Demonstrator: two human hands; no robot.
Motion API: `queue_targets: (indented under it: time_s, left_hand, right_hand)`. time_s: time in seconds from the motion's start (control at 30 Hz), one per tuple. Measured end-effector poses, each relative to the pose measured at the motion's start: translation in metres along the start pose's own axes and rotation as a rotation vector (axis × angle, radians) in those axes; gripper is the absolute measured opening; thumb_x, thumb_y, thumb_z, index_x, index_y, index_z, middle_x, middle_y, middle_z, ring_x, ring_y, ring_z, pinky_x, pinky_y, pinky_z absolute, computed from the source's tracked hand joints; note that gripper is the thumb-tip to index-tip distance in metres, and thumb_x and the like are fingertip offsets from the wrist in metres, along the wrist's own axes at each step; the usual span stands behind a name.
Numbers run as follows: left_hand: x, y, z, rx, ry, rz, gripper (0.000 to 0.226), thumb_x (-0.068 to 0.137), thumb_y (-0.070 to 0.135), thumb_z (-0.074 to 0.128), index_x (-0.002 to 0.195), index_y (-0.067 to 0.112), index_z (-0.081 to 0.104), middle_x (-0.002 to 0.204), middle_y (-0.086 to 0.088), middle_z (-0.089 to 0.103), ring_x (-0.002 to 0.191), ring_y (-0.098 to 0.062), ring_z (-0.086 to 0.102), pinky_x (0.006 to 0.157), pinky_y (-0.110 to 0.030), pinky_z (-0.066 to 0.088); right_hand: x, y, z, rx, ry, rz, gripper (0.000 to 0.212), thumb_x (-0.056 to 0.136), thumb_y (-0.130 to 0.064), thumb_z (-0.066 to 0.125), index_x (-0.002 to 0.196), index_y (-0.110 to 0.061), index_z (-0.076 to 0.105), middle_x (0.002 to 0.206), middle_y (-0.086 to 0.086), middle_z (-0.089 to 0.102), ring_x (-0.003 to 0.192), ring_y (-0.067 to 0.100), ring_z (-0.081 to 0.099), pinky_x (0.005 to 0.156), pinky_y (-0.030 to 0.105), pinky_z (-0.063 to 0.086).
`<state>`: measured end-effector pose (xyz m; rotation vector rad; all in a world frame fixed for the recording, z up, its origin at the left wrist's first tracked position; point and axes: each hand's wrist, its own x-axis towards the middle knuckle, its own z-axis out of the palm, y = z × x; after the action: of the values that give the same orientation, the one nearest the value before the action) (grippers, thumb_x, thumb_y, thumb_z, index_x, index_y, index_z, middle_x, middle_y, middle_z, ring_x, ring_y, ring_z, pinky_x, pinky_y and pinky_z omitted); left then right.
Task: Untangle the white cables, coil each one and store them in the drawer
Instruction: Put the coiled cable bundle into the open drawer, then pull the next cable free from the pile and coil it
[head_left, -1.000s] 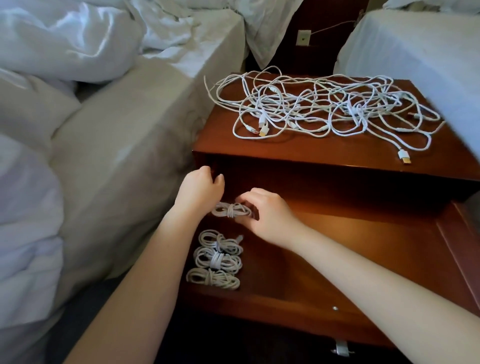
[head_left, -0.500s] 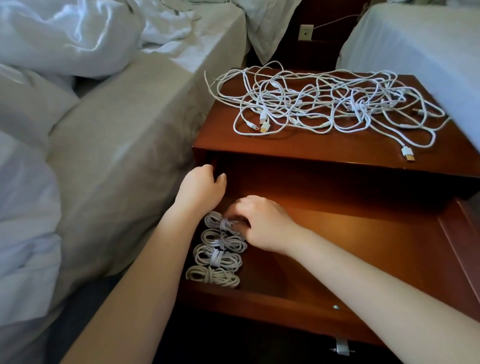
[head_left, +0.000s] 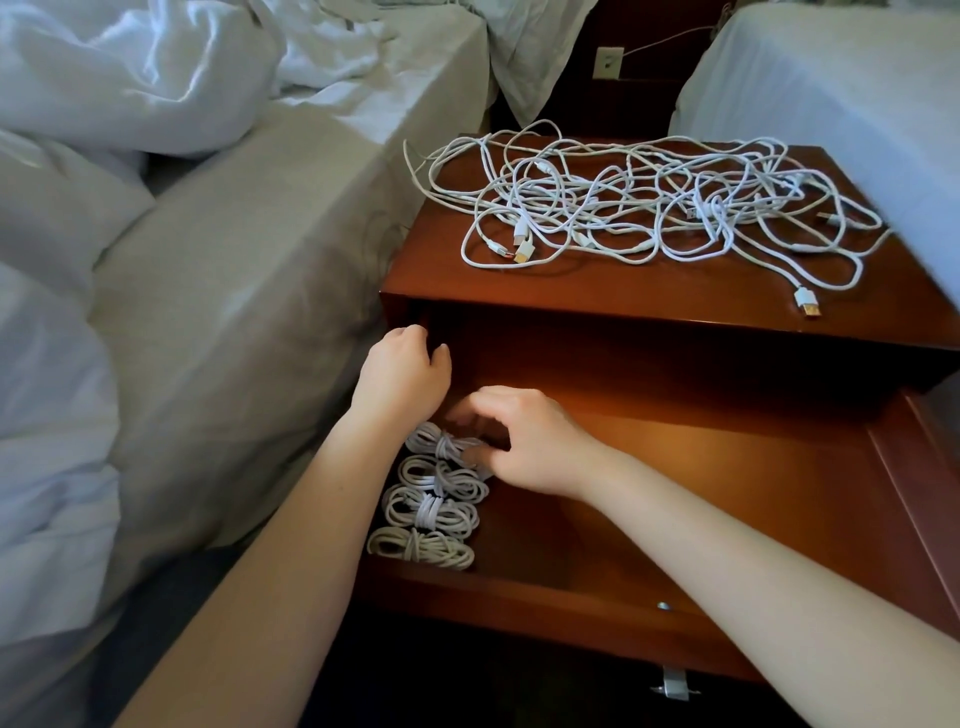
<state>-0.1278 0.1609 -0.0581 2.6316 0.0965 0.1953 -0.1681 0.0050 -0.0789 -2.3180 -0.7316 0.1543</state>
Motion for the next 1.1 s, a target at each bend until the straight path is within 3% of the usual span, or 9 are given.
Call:
queue_targets:
  time_s: [0.2, 0.37, 0.5, 0.63, 0.73, 0.87, 0.97, 1.1]
  left_hand:
    - [-0.005, 0.014, 0.001, -0.1, 0.228, 0.173, 0.023, 0.094, 0.017, 0.052, 0.098, -0.002, 0.065, 0.1, -0.013, 0.065, 0.096, -0.029, 0.058, 0.077, -0.023, 0.034]
    - [-0.003, 0.056, -0.003, -0.252, 0.295, 0.316, 0.015, 0.091, 0.01, 0.057, 0.089, -0.001, 0.066, 0.089, -0.01, 0.067, 0.085, -0.019, 0.057, 0.072, -0.012, 0.028]
    - [0.007, 0.096, 0.003, -0.37, 0.284, 0.349, 0.016, 0.093, 0.012, 0.055, 0.093, 0.0, 0.066, 0.089, -0.007, 0.065, 0.083, -0.011, 0.052, 0.068, -0.01, 0.031]
    - [0.025, 0.129, 0.019, -0.445, 0.226, 0.345, 0.016, 0.092, 0.013, 0.056, 0.094, 0.001, 0.066, 0.09, -0.008, 0.066, 0.087, -0.02, 0.058, 0.07, -0.017, 0.037]
    - [0.039, 0.149, 0.034, -0.464, 0.149, 0.316, 0.015, 0.093, 0.015, 0.054, 0.097, 0.007, 0.066, 0.092, -0.003, 0.064, 0.086, -0.016, 0.057, 0.069, -0.018, 0.036]
    - [0.057, 0.175, 0.055, -0.453, 0.1, 0.327, 0.017, 0.093, 0.016, 0.053, 0.102, 0.009, 0.066, 0.101, 0.0, 0.063, 0.093, -0.01, 0.054, 0.066, -0.009, 0.033]
    - [0.066, 0.194, 0.07, -0.421, 0.079, 0.357, 0.019, 0.092, 0.016, 0.055, 0.108, 0.009, 0.064, 0.108, -0.003, 0.061, 0.101, -0.012, 0.051, 0.076, -0.014, 0.03]
    - [0.072, 0.218, 0.087, -0.373, 0.069, 0.465, 0.039, 0.091, 0.015, 0.058, 0.13, 0.012, 0.053, 0.136, -0.006, 0.047, 0.128, -0.021, 0.04, 0.099, -0.02, 0.028]
  right_hand:
    - [0.002, 0.014, -0.019, 0.043, 0.221, 0.023, 0.029, 0.081, -0.018, 0.07, 0.109, -0.023, 0.069, 0.098, -0.014, 0.064, 0.088, 0.009, 0.061, 0.083, 0.039, 0.052]
    - [0.004, 0.02, -0.066, 0.058, 0.484, 0.072, 0.024, 0.085, -0.009, 0.068, 0.108, -0.016, 0.069, 0.092, -0.007, 0.067, 0.078, 0.009, 0.062, 0.078, 0.026, 0.052]
    - [0.003, 0.032, -0.099, 0.03, 0.595, 0.087, 0.024, 0.088, -0.01, 0.063, 0.111, -0.016, 0.068, 0.091, -0.008, 0.067, 0.08, 0.008, 0.062, 0.078, 0.026, 0.053]
    - [-0.004, 0.053, -0.128, 0.007, 0.689, 0.146, 0.024, 0.09, -0.014, 0.061, 0.114, -0.019, 0.067, 0.093, -0.009, 0.066, 0.083, 0.007, 0.062, 0.078, 0.026, 0.054]
    - [-0.011, 0.074, -0.149, -0.051, 0.782, 0.192, 0.023, 0.091, -0.013, 0.06, 0.112, -0.019, 0.066, 0.092, -0.01, 0.063, 0.077, 0.003, 0.058, 0.071, 0.019, 0.05]
    - [-0.021, 0.107, -0.175, -0.106, 0.911, 0.291, 0.018, 0.089, -0.008, 0.061, 0.103, -0.016, 0.069, 0.093, -0.01, 0.06, 0.071, -0.001, 0.05, 0.066, 0.008, 0.04]
    - [-0.028, 0.132, -0.19, -0.142, 0.967, 0.392, 0.017, 0.088, -0.007, 0.061, 0.099, -0.016, 0.07, 0.096, -0.012, 0.058, 0.081, 0.004, 0.053, 0.065, 0.006, 0.038]
    - [-0.034, 0.16, -0.208, -0.232, 0.989, 0.525, 0.019, 0.088, -0.015, 0.062, 0.105, -0.019, 0.068, 0.1, -0.006, 0.059, 0.101, 0.017, 0.055, 0.075, 0.026, 0.049]
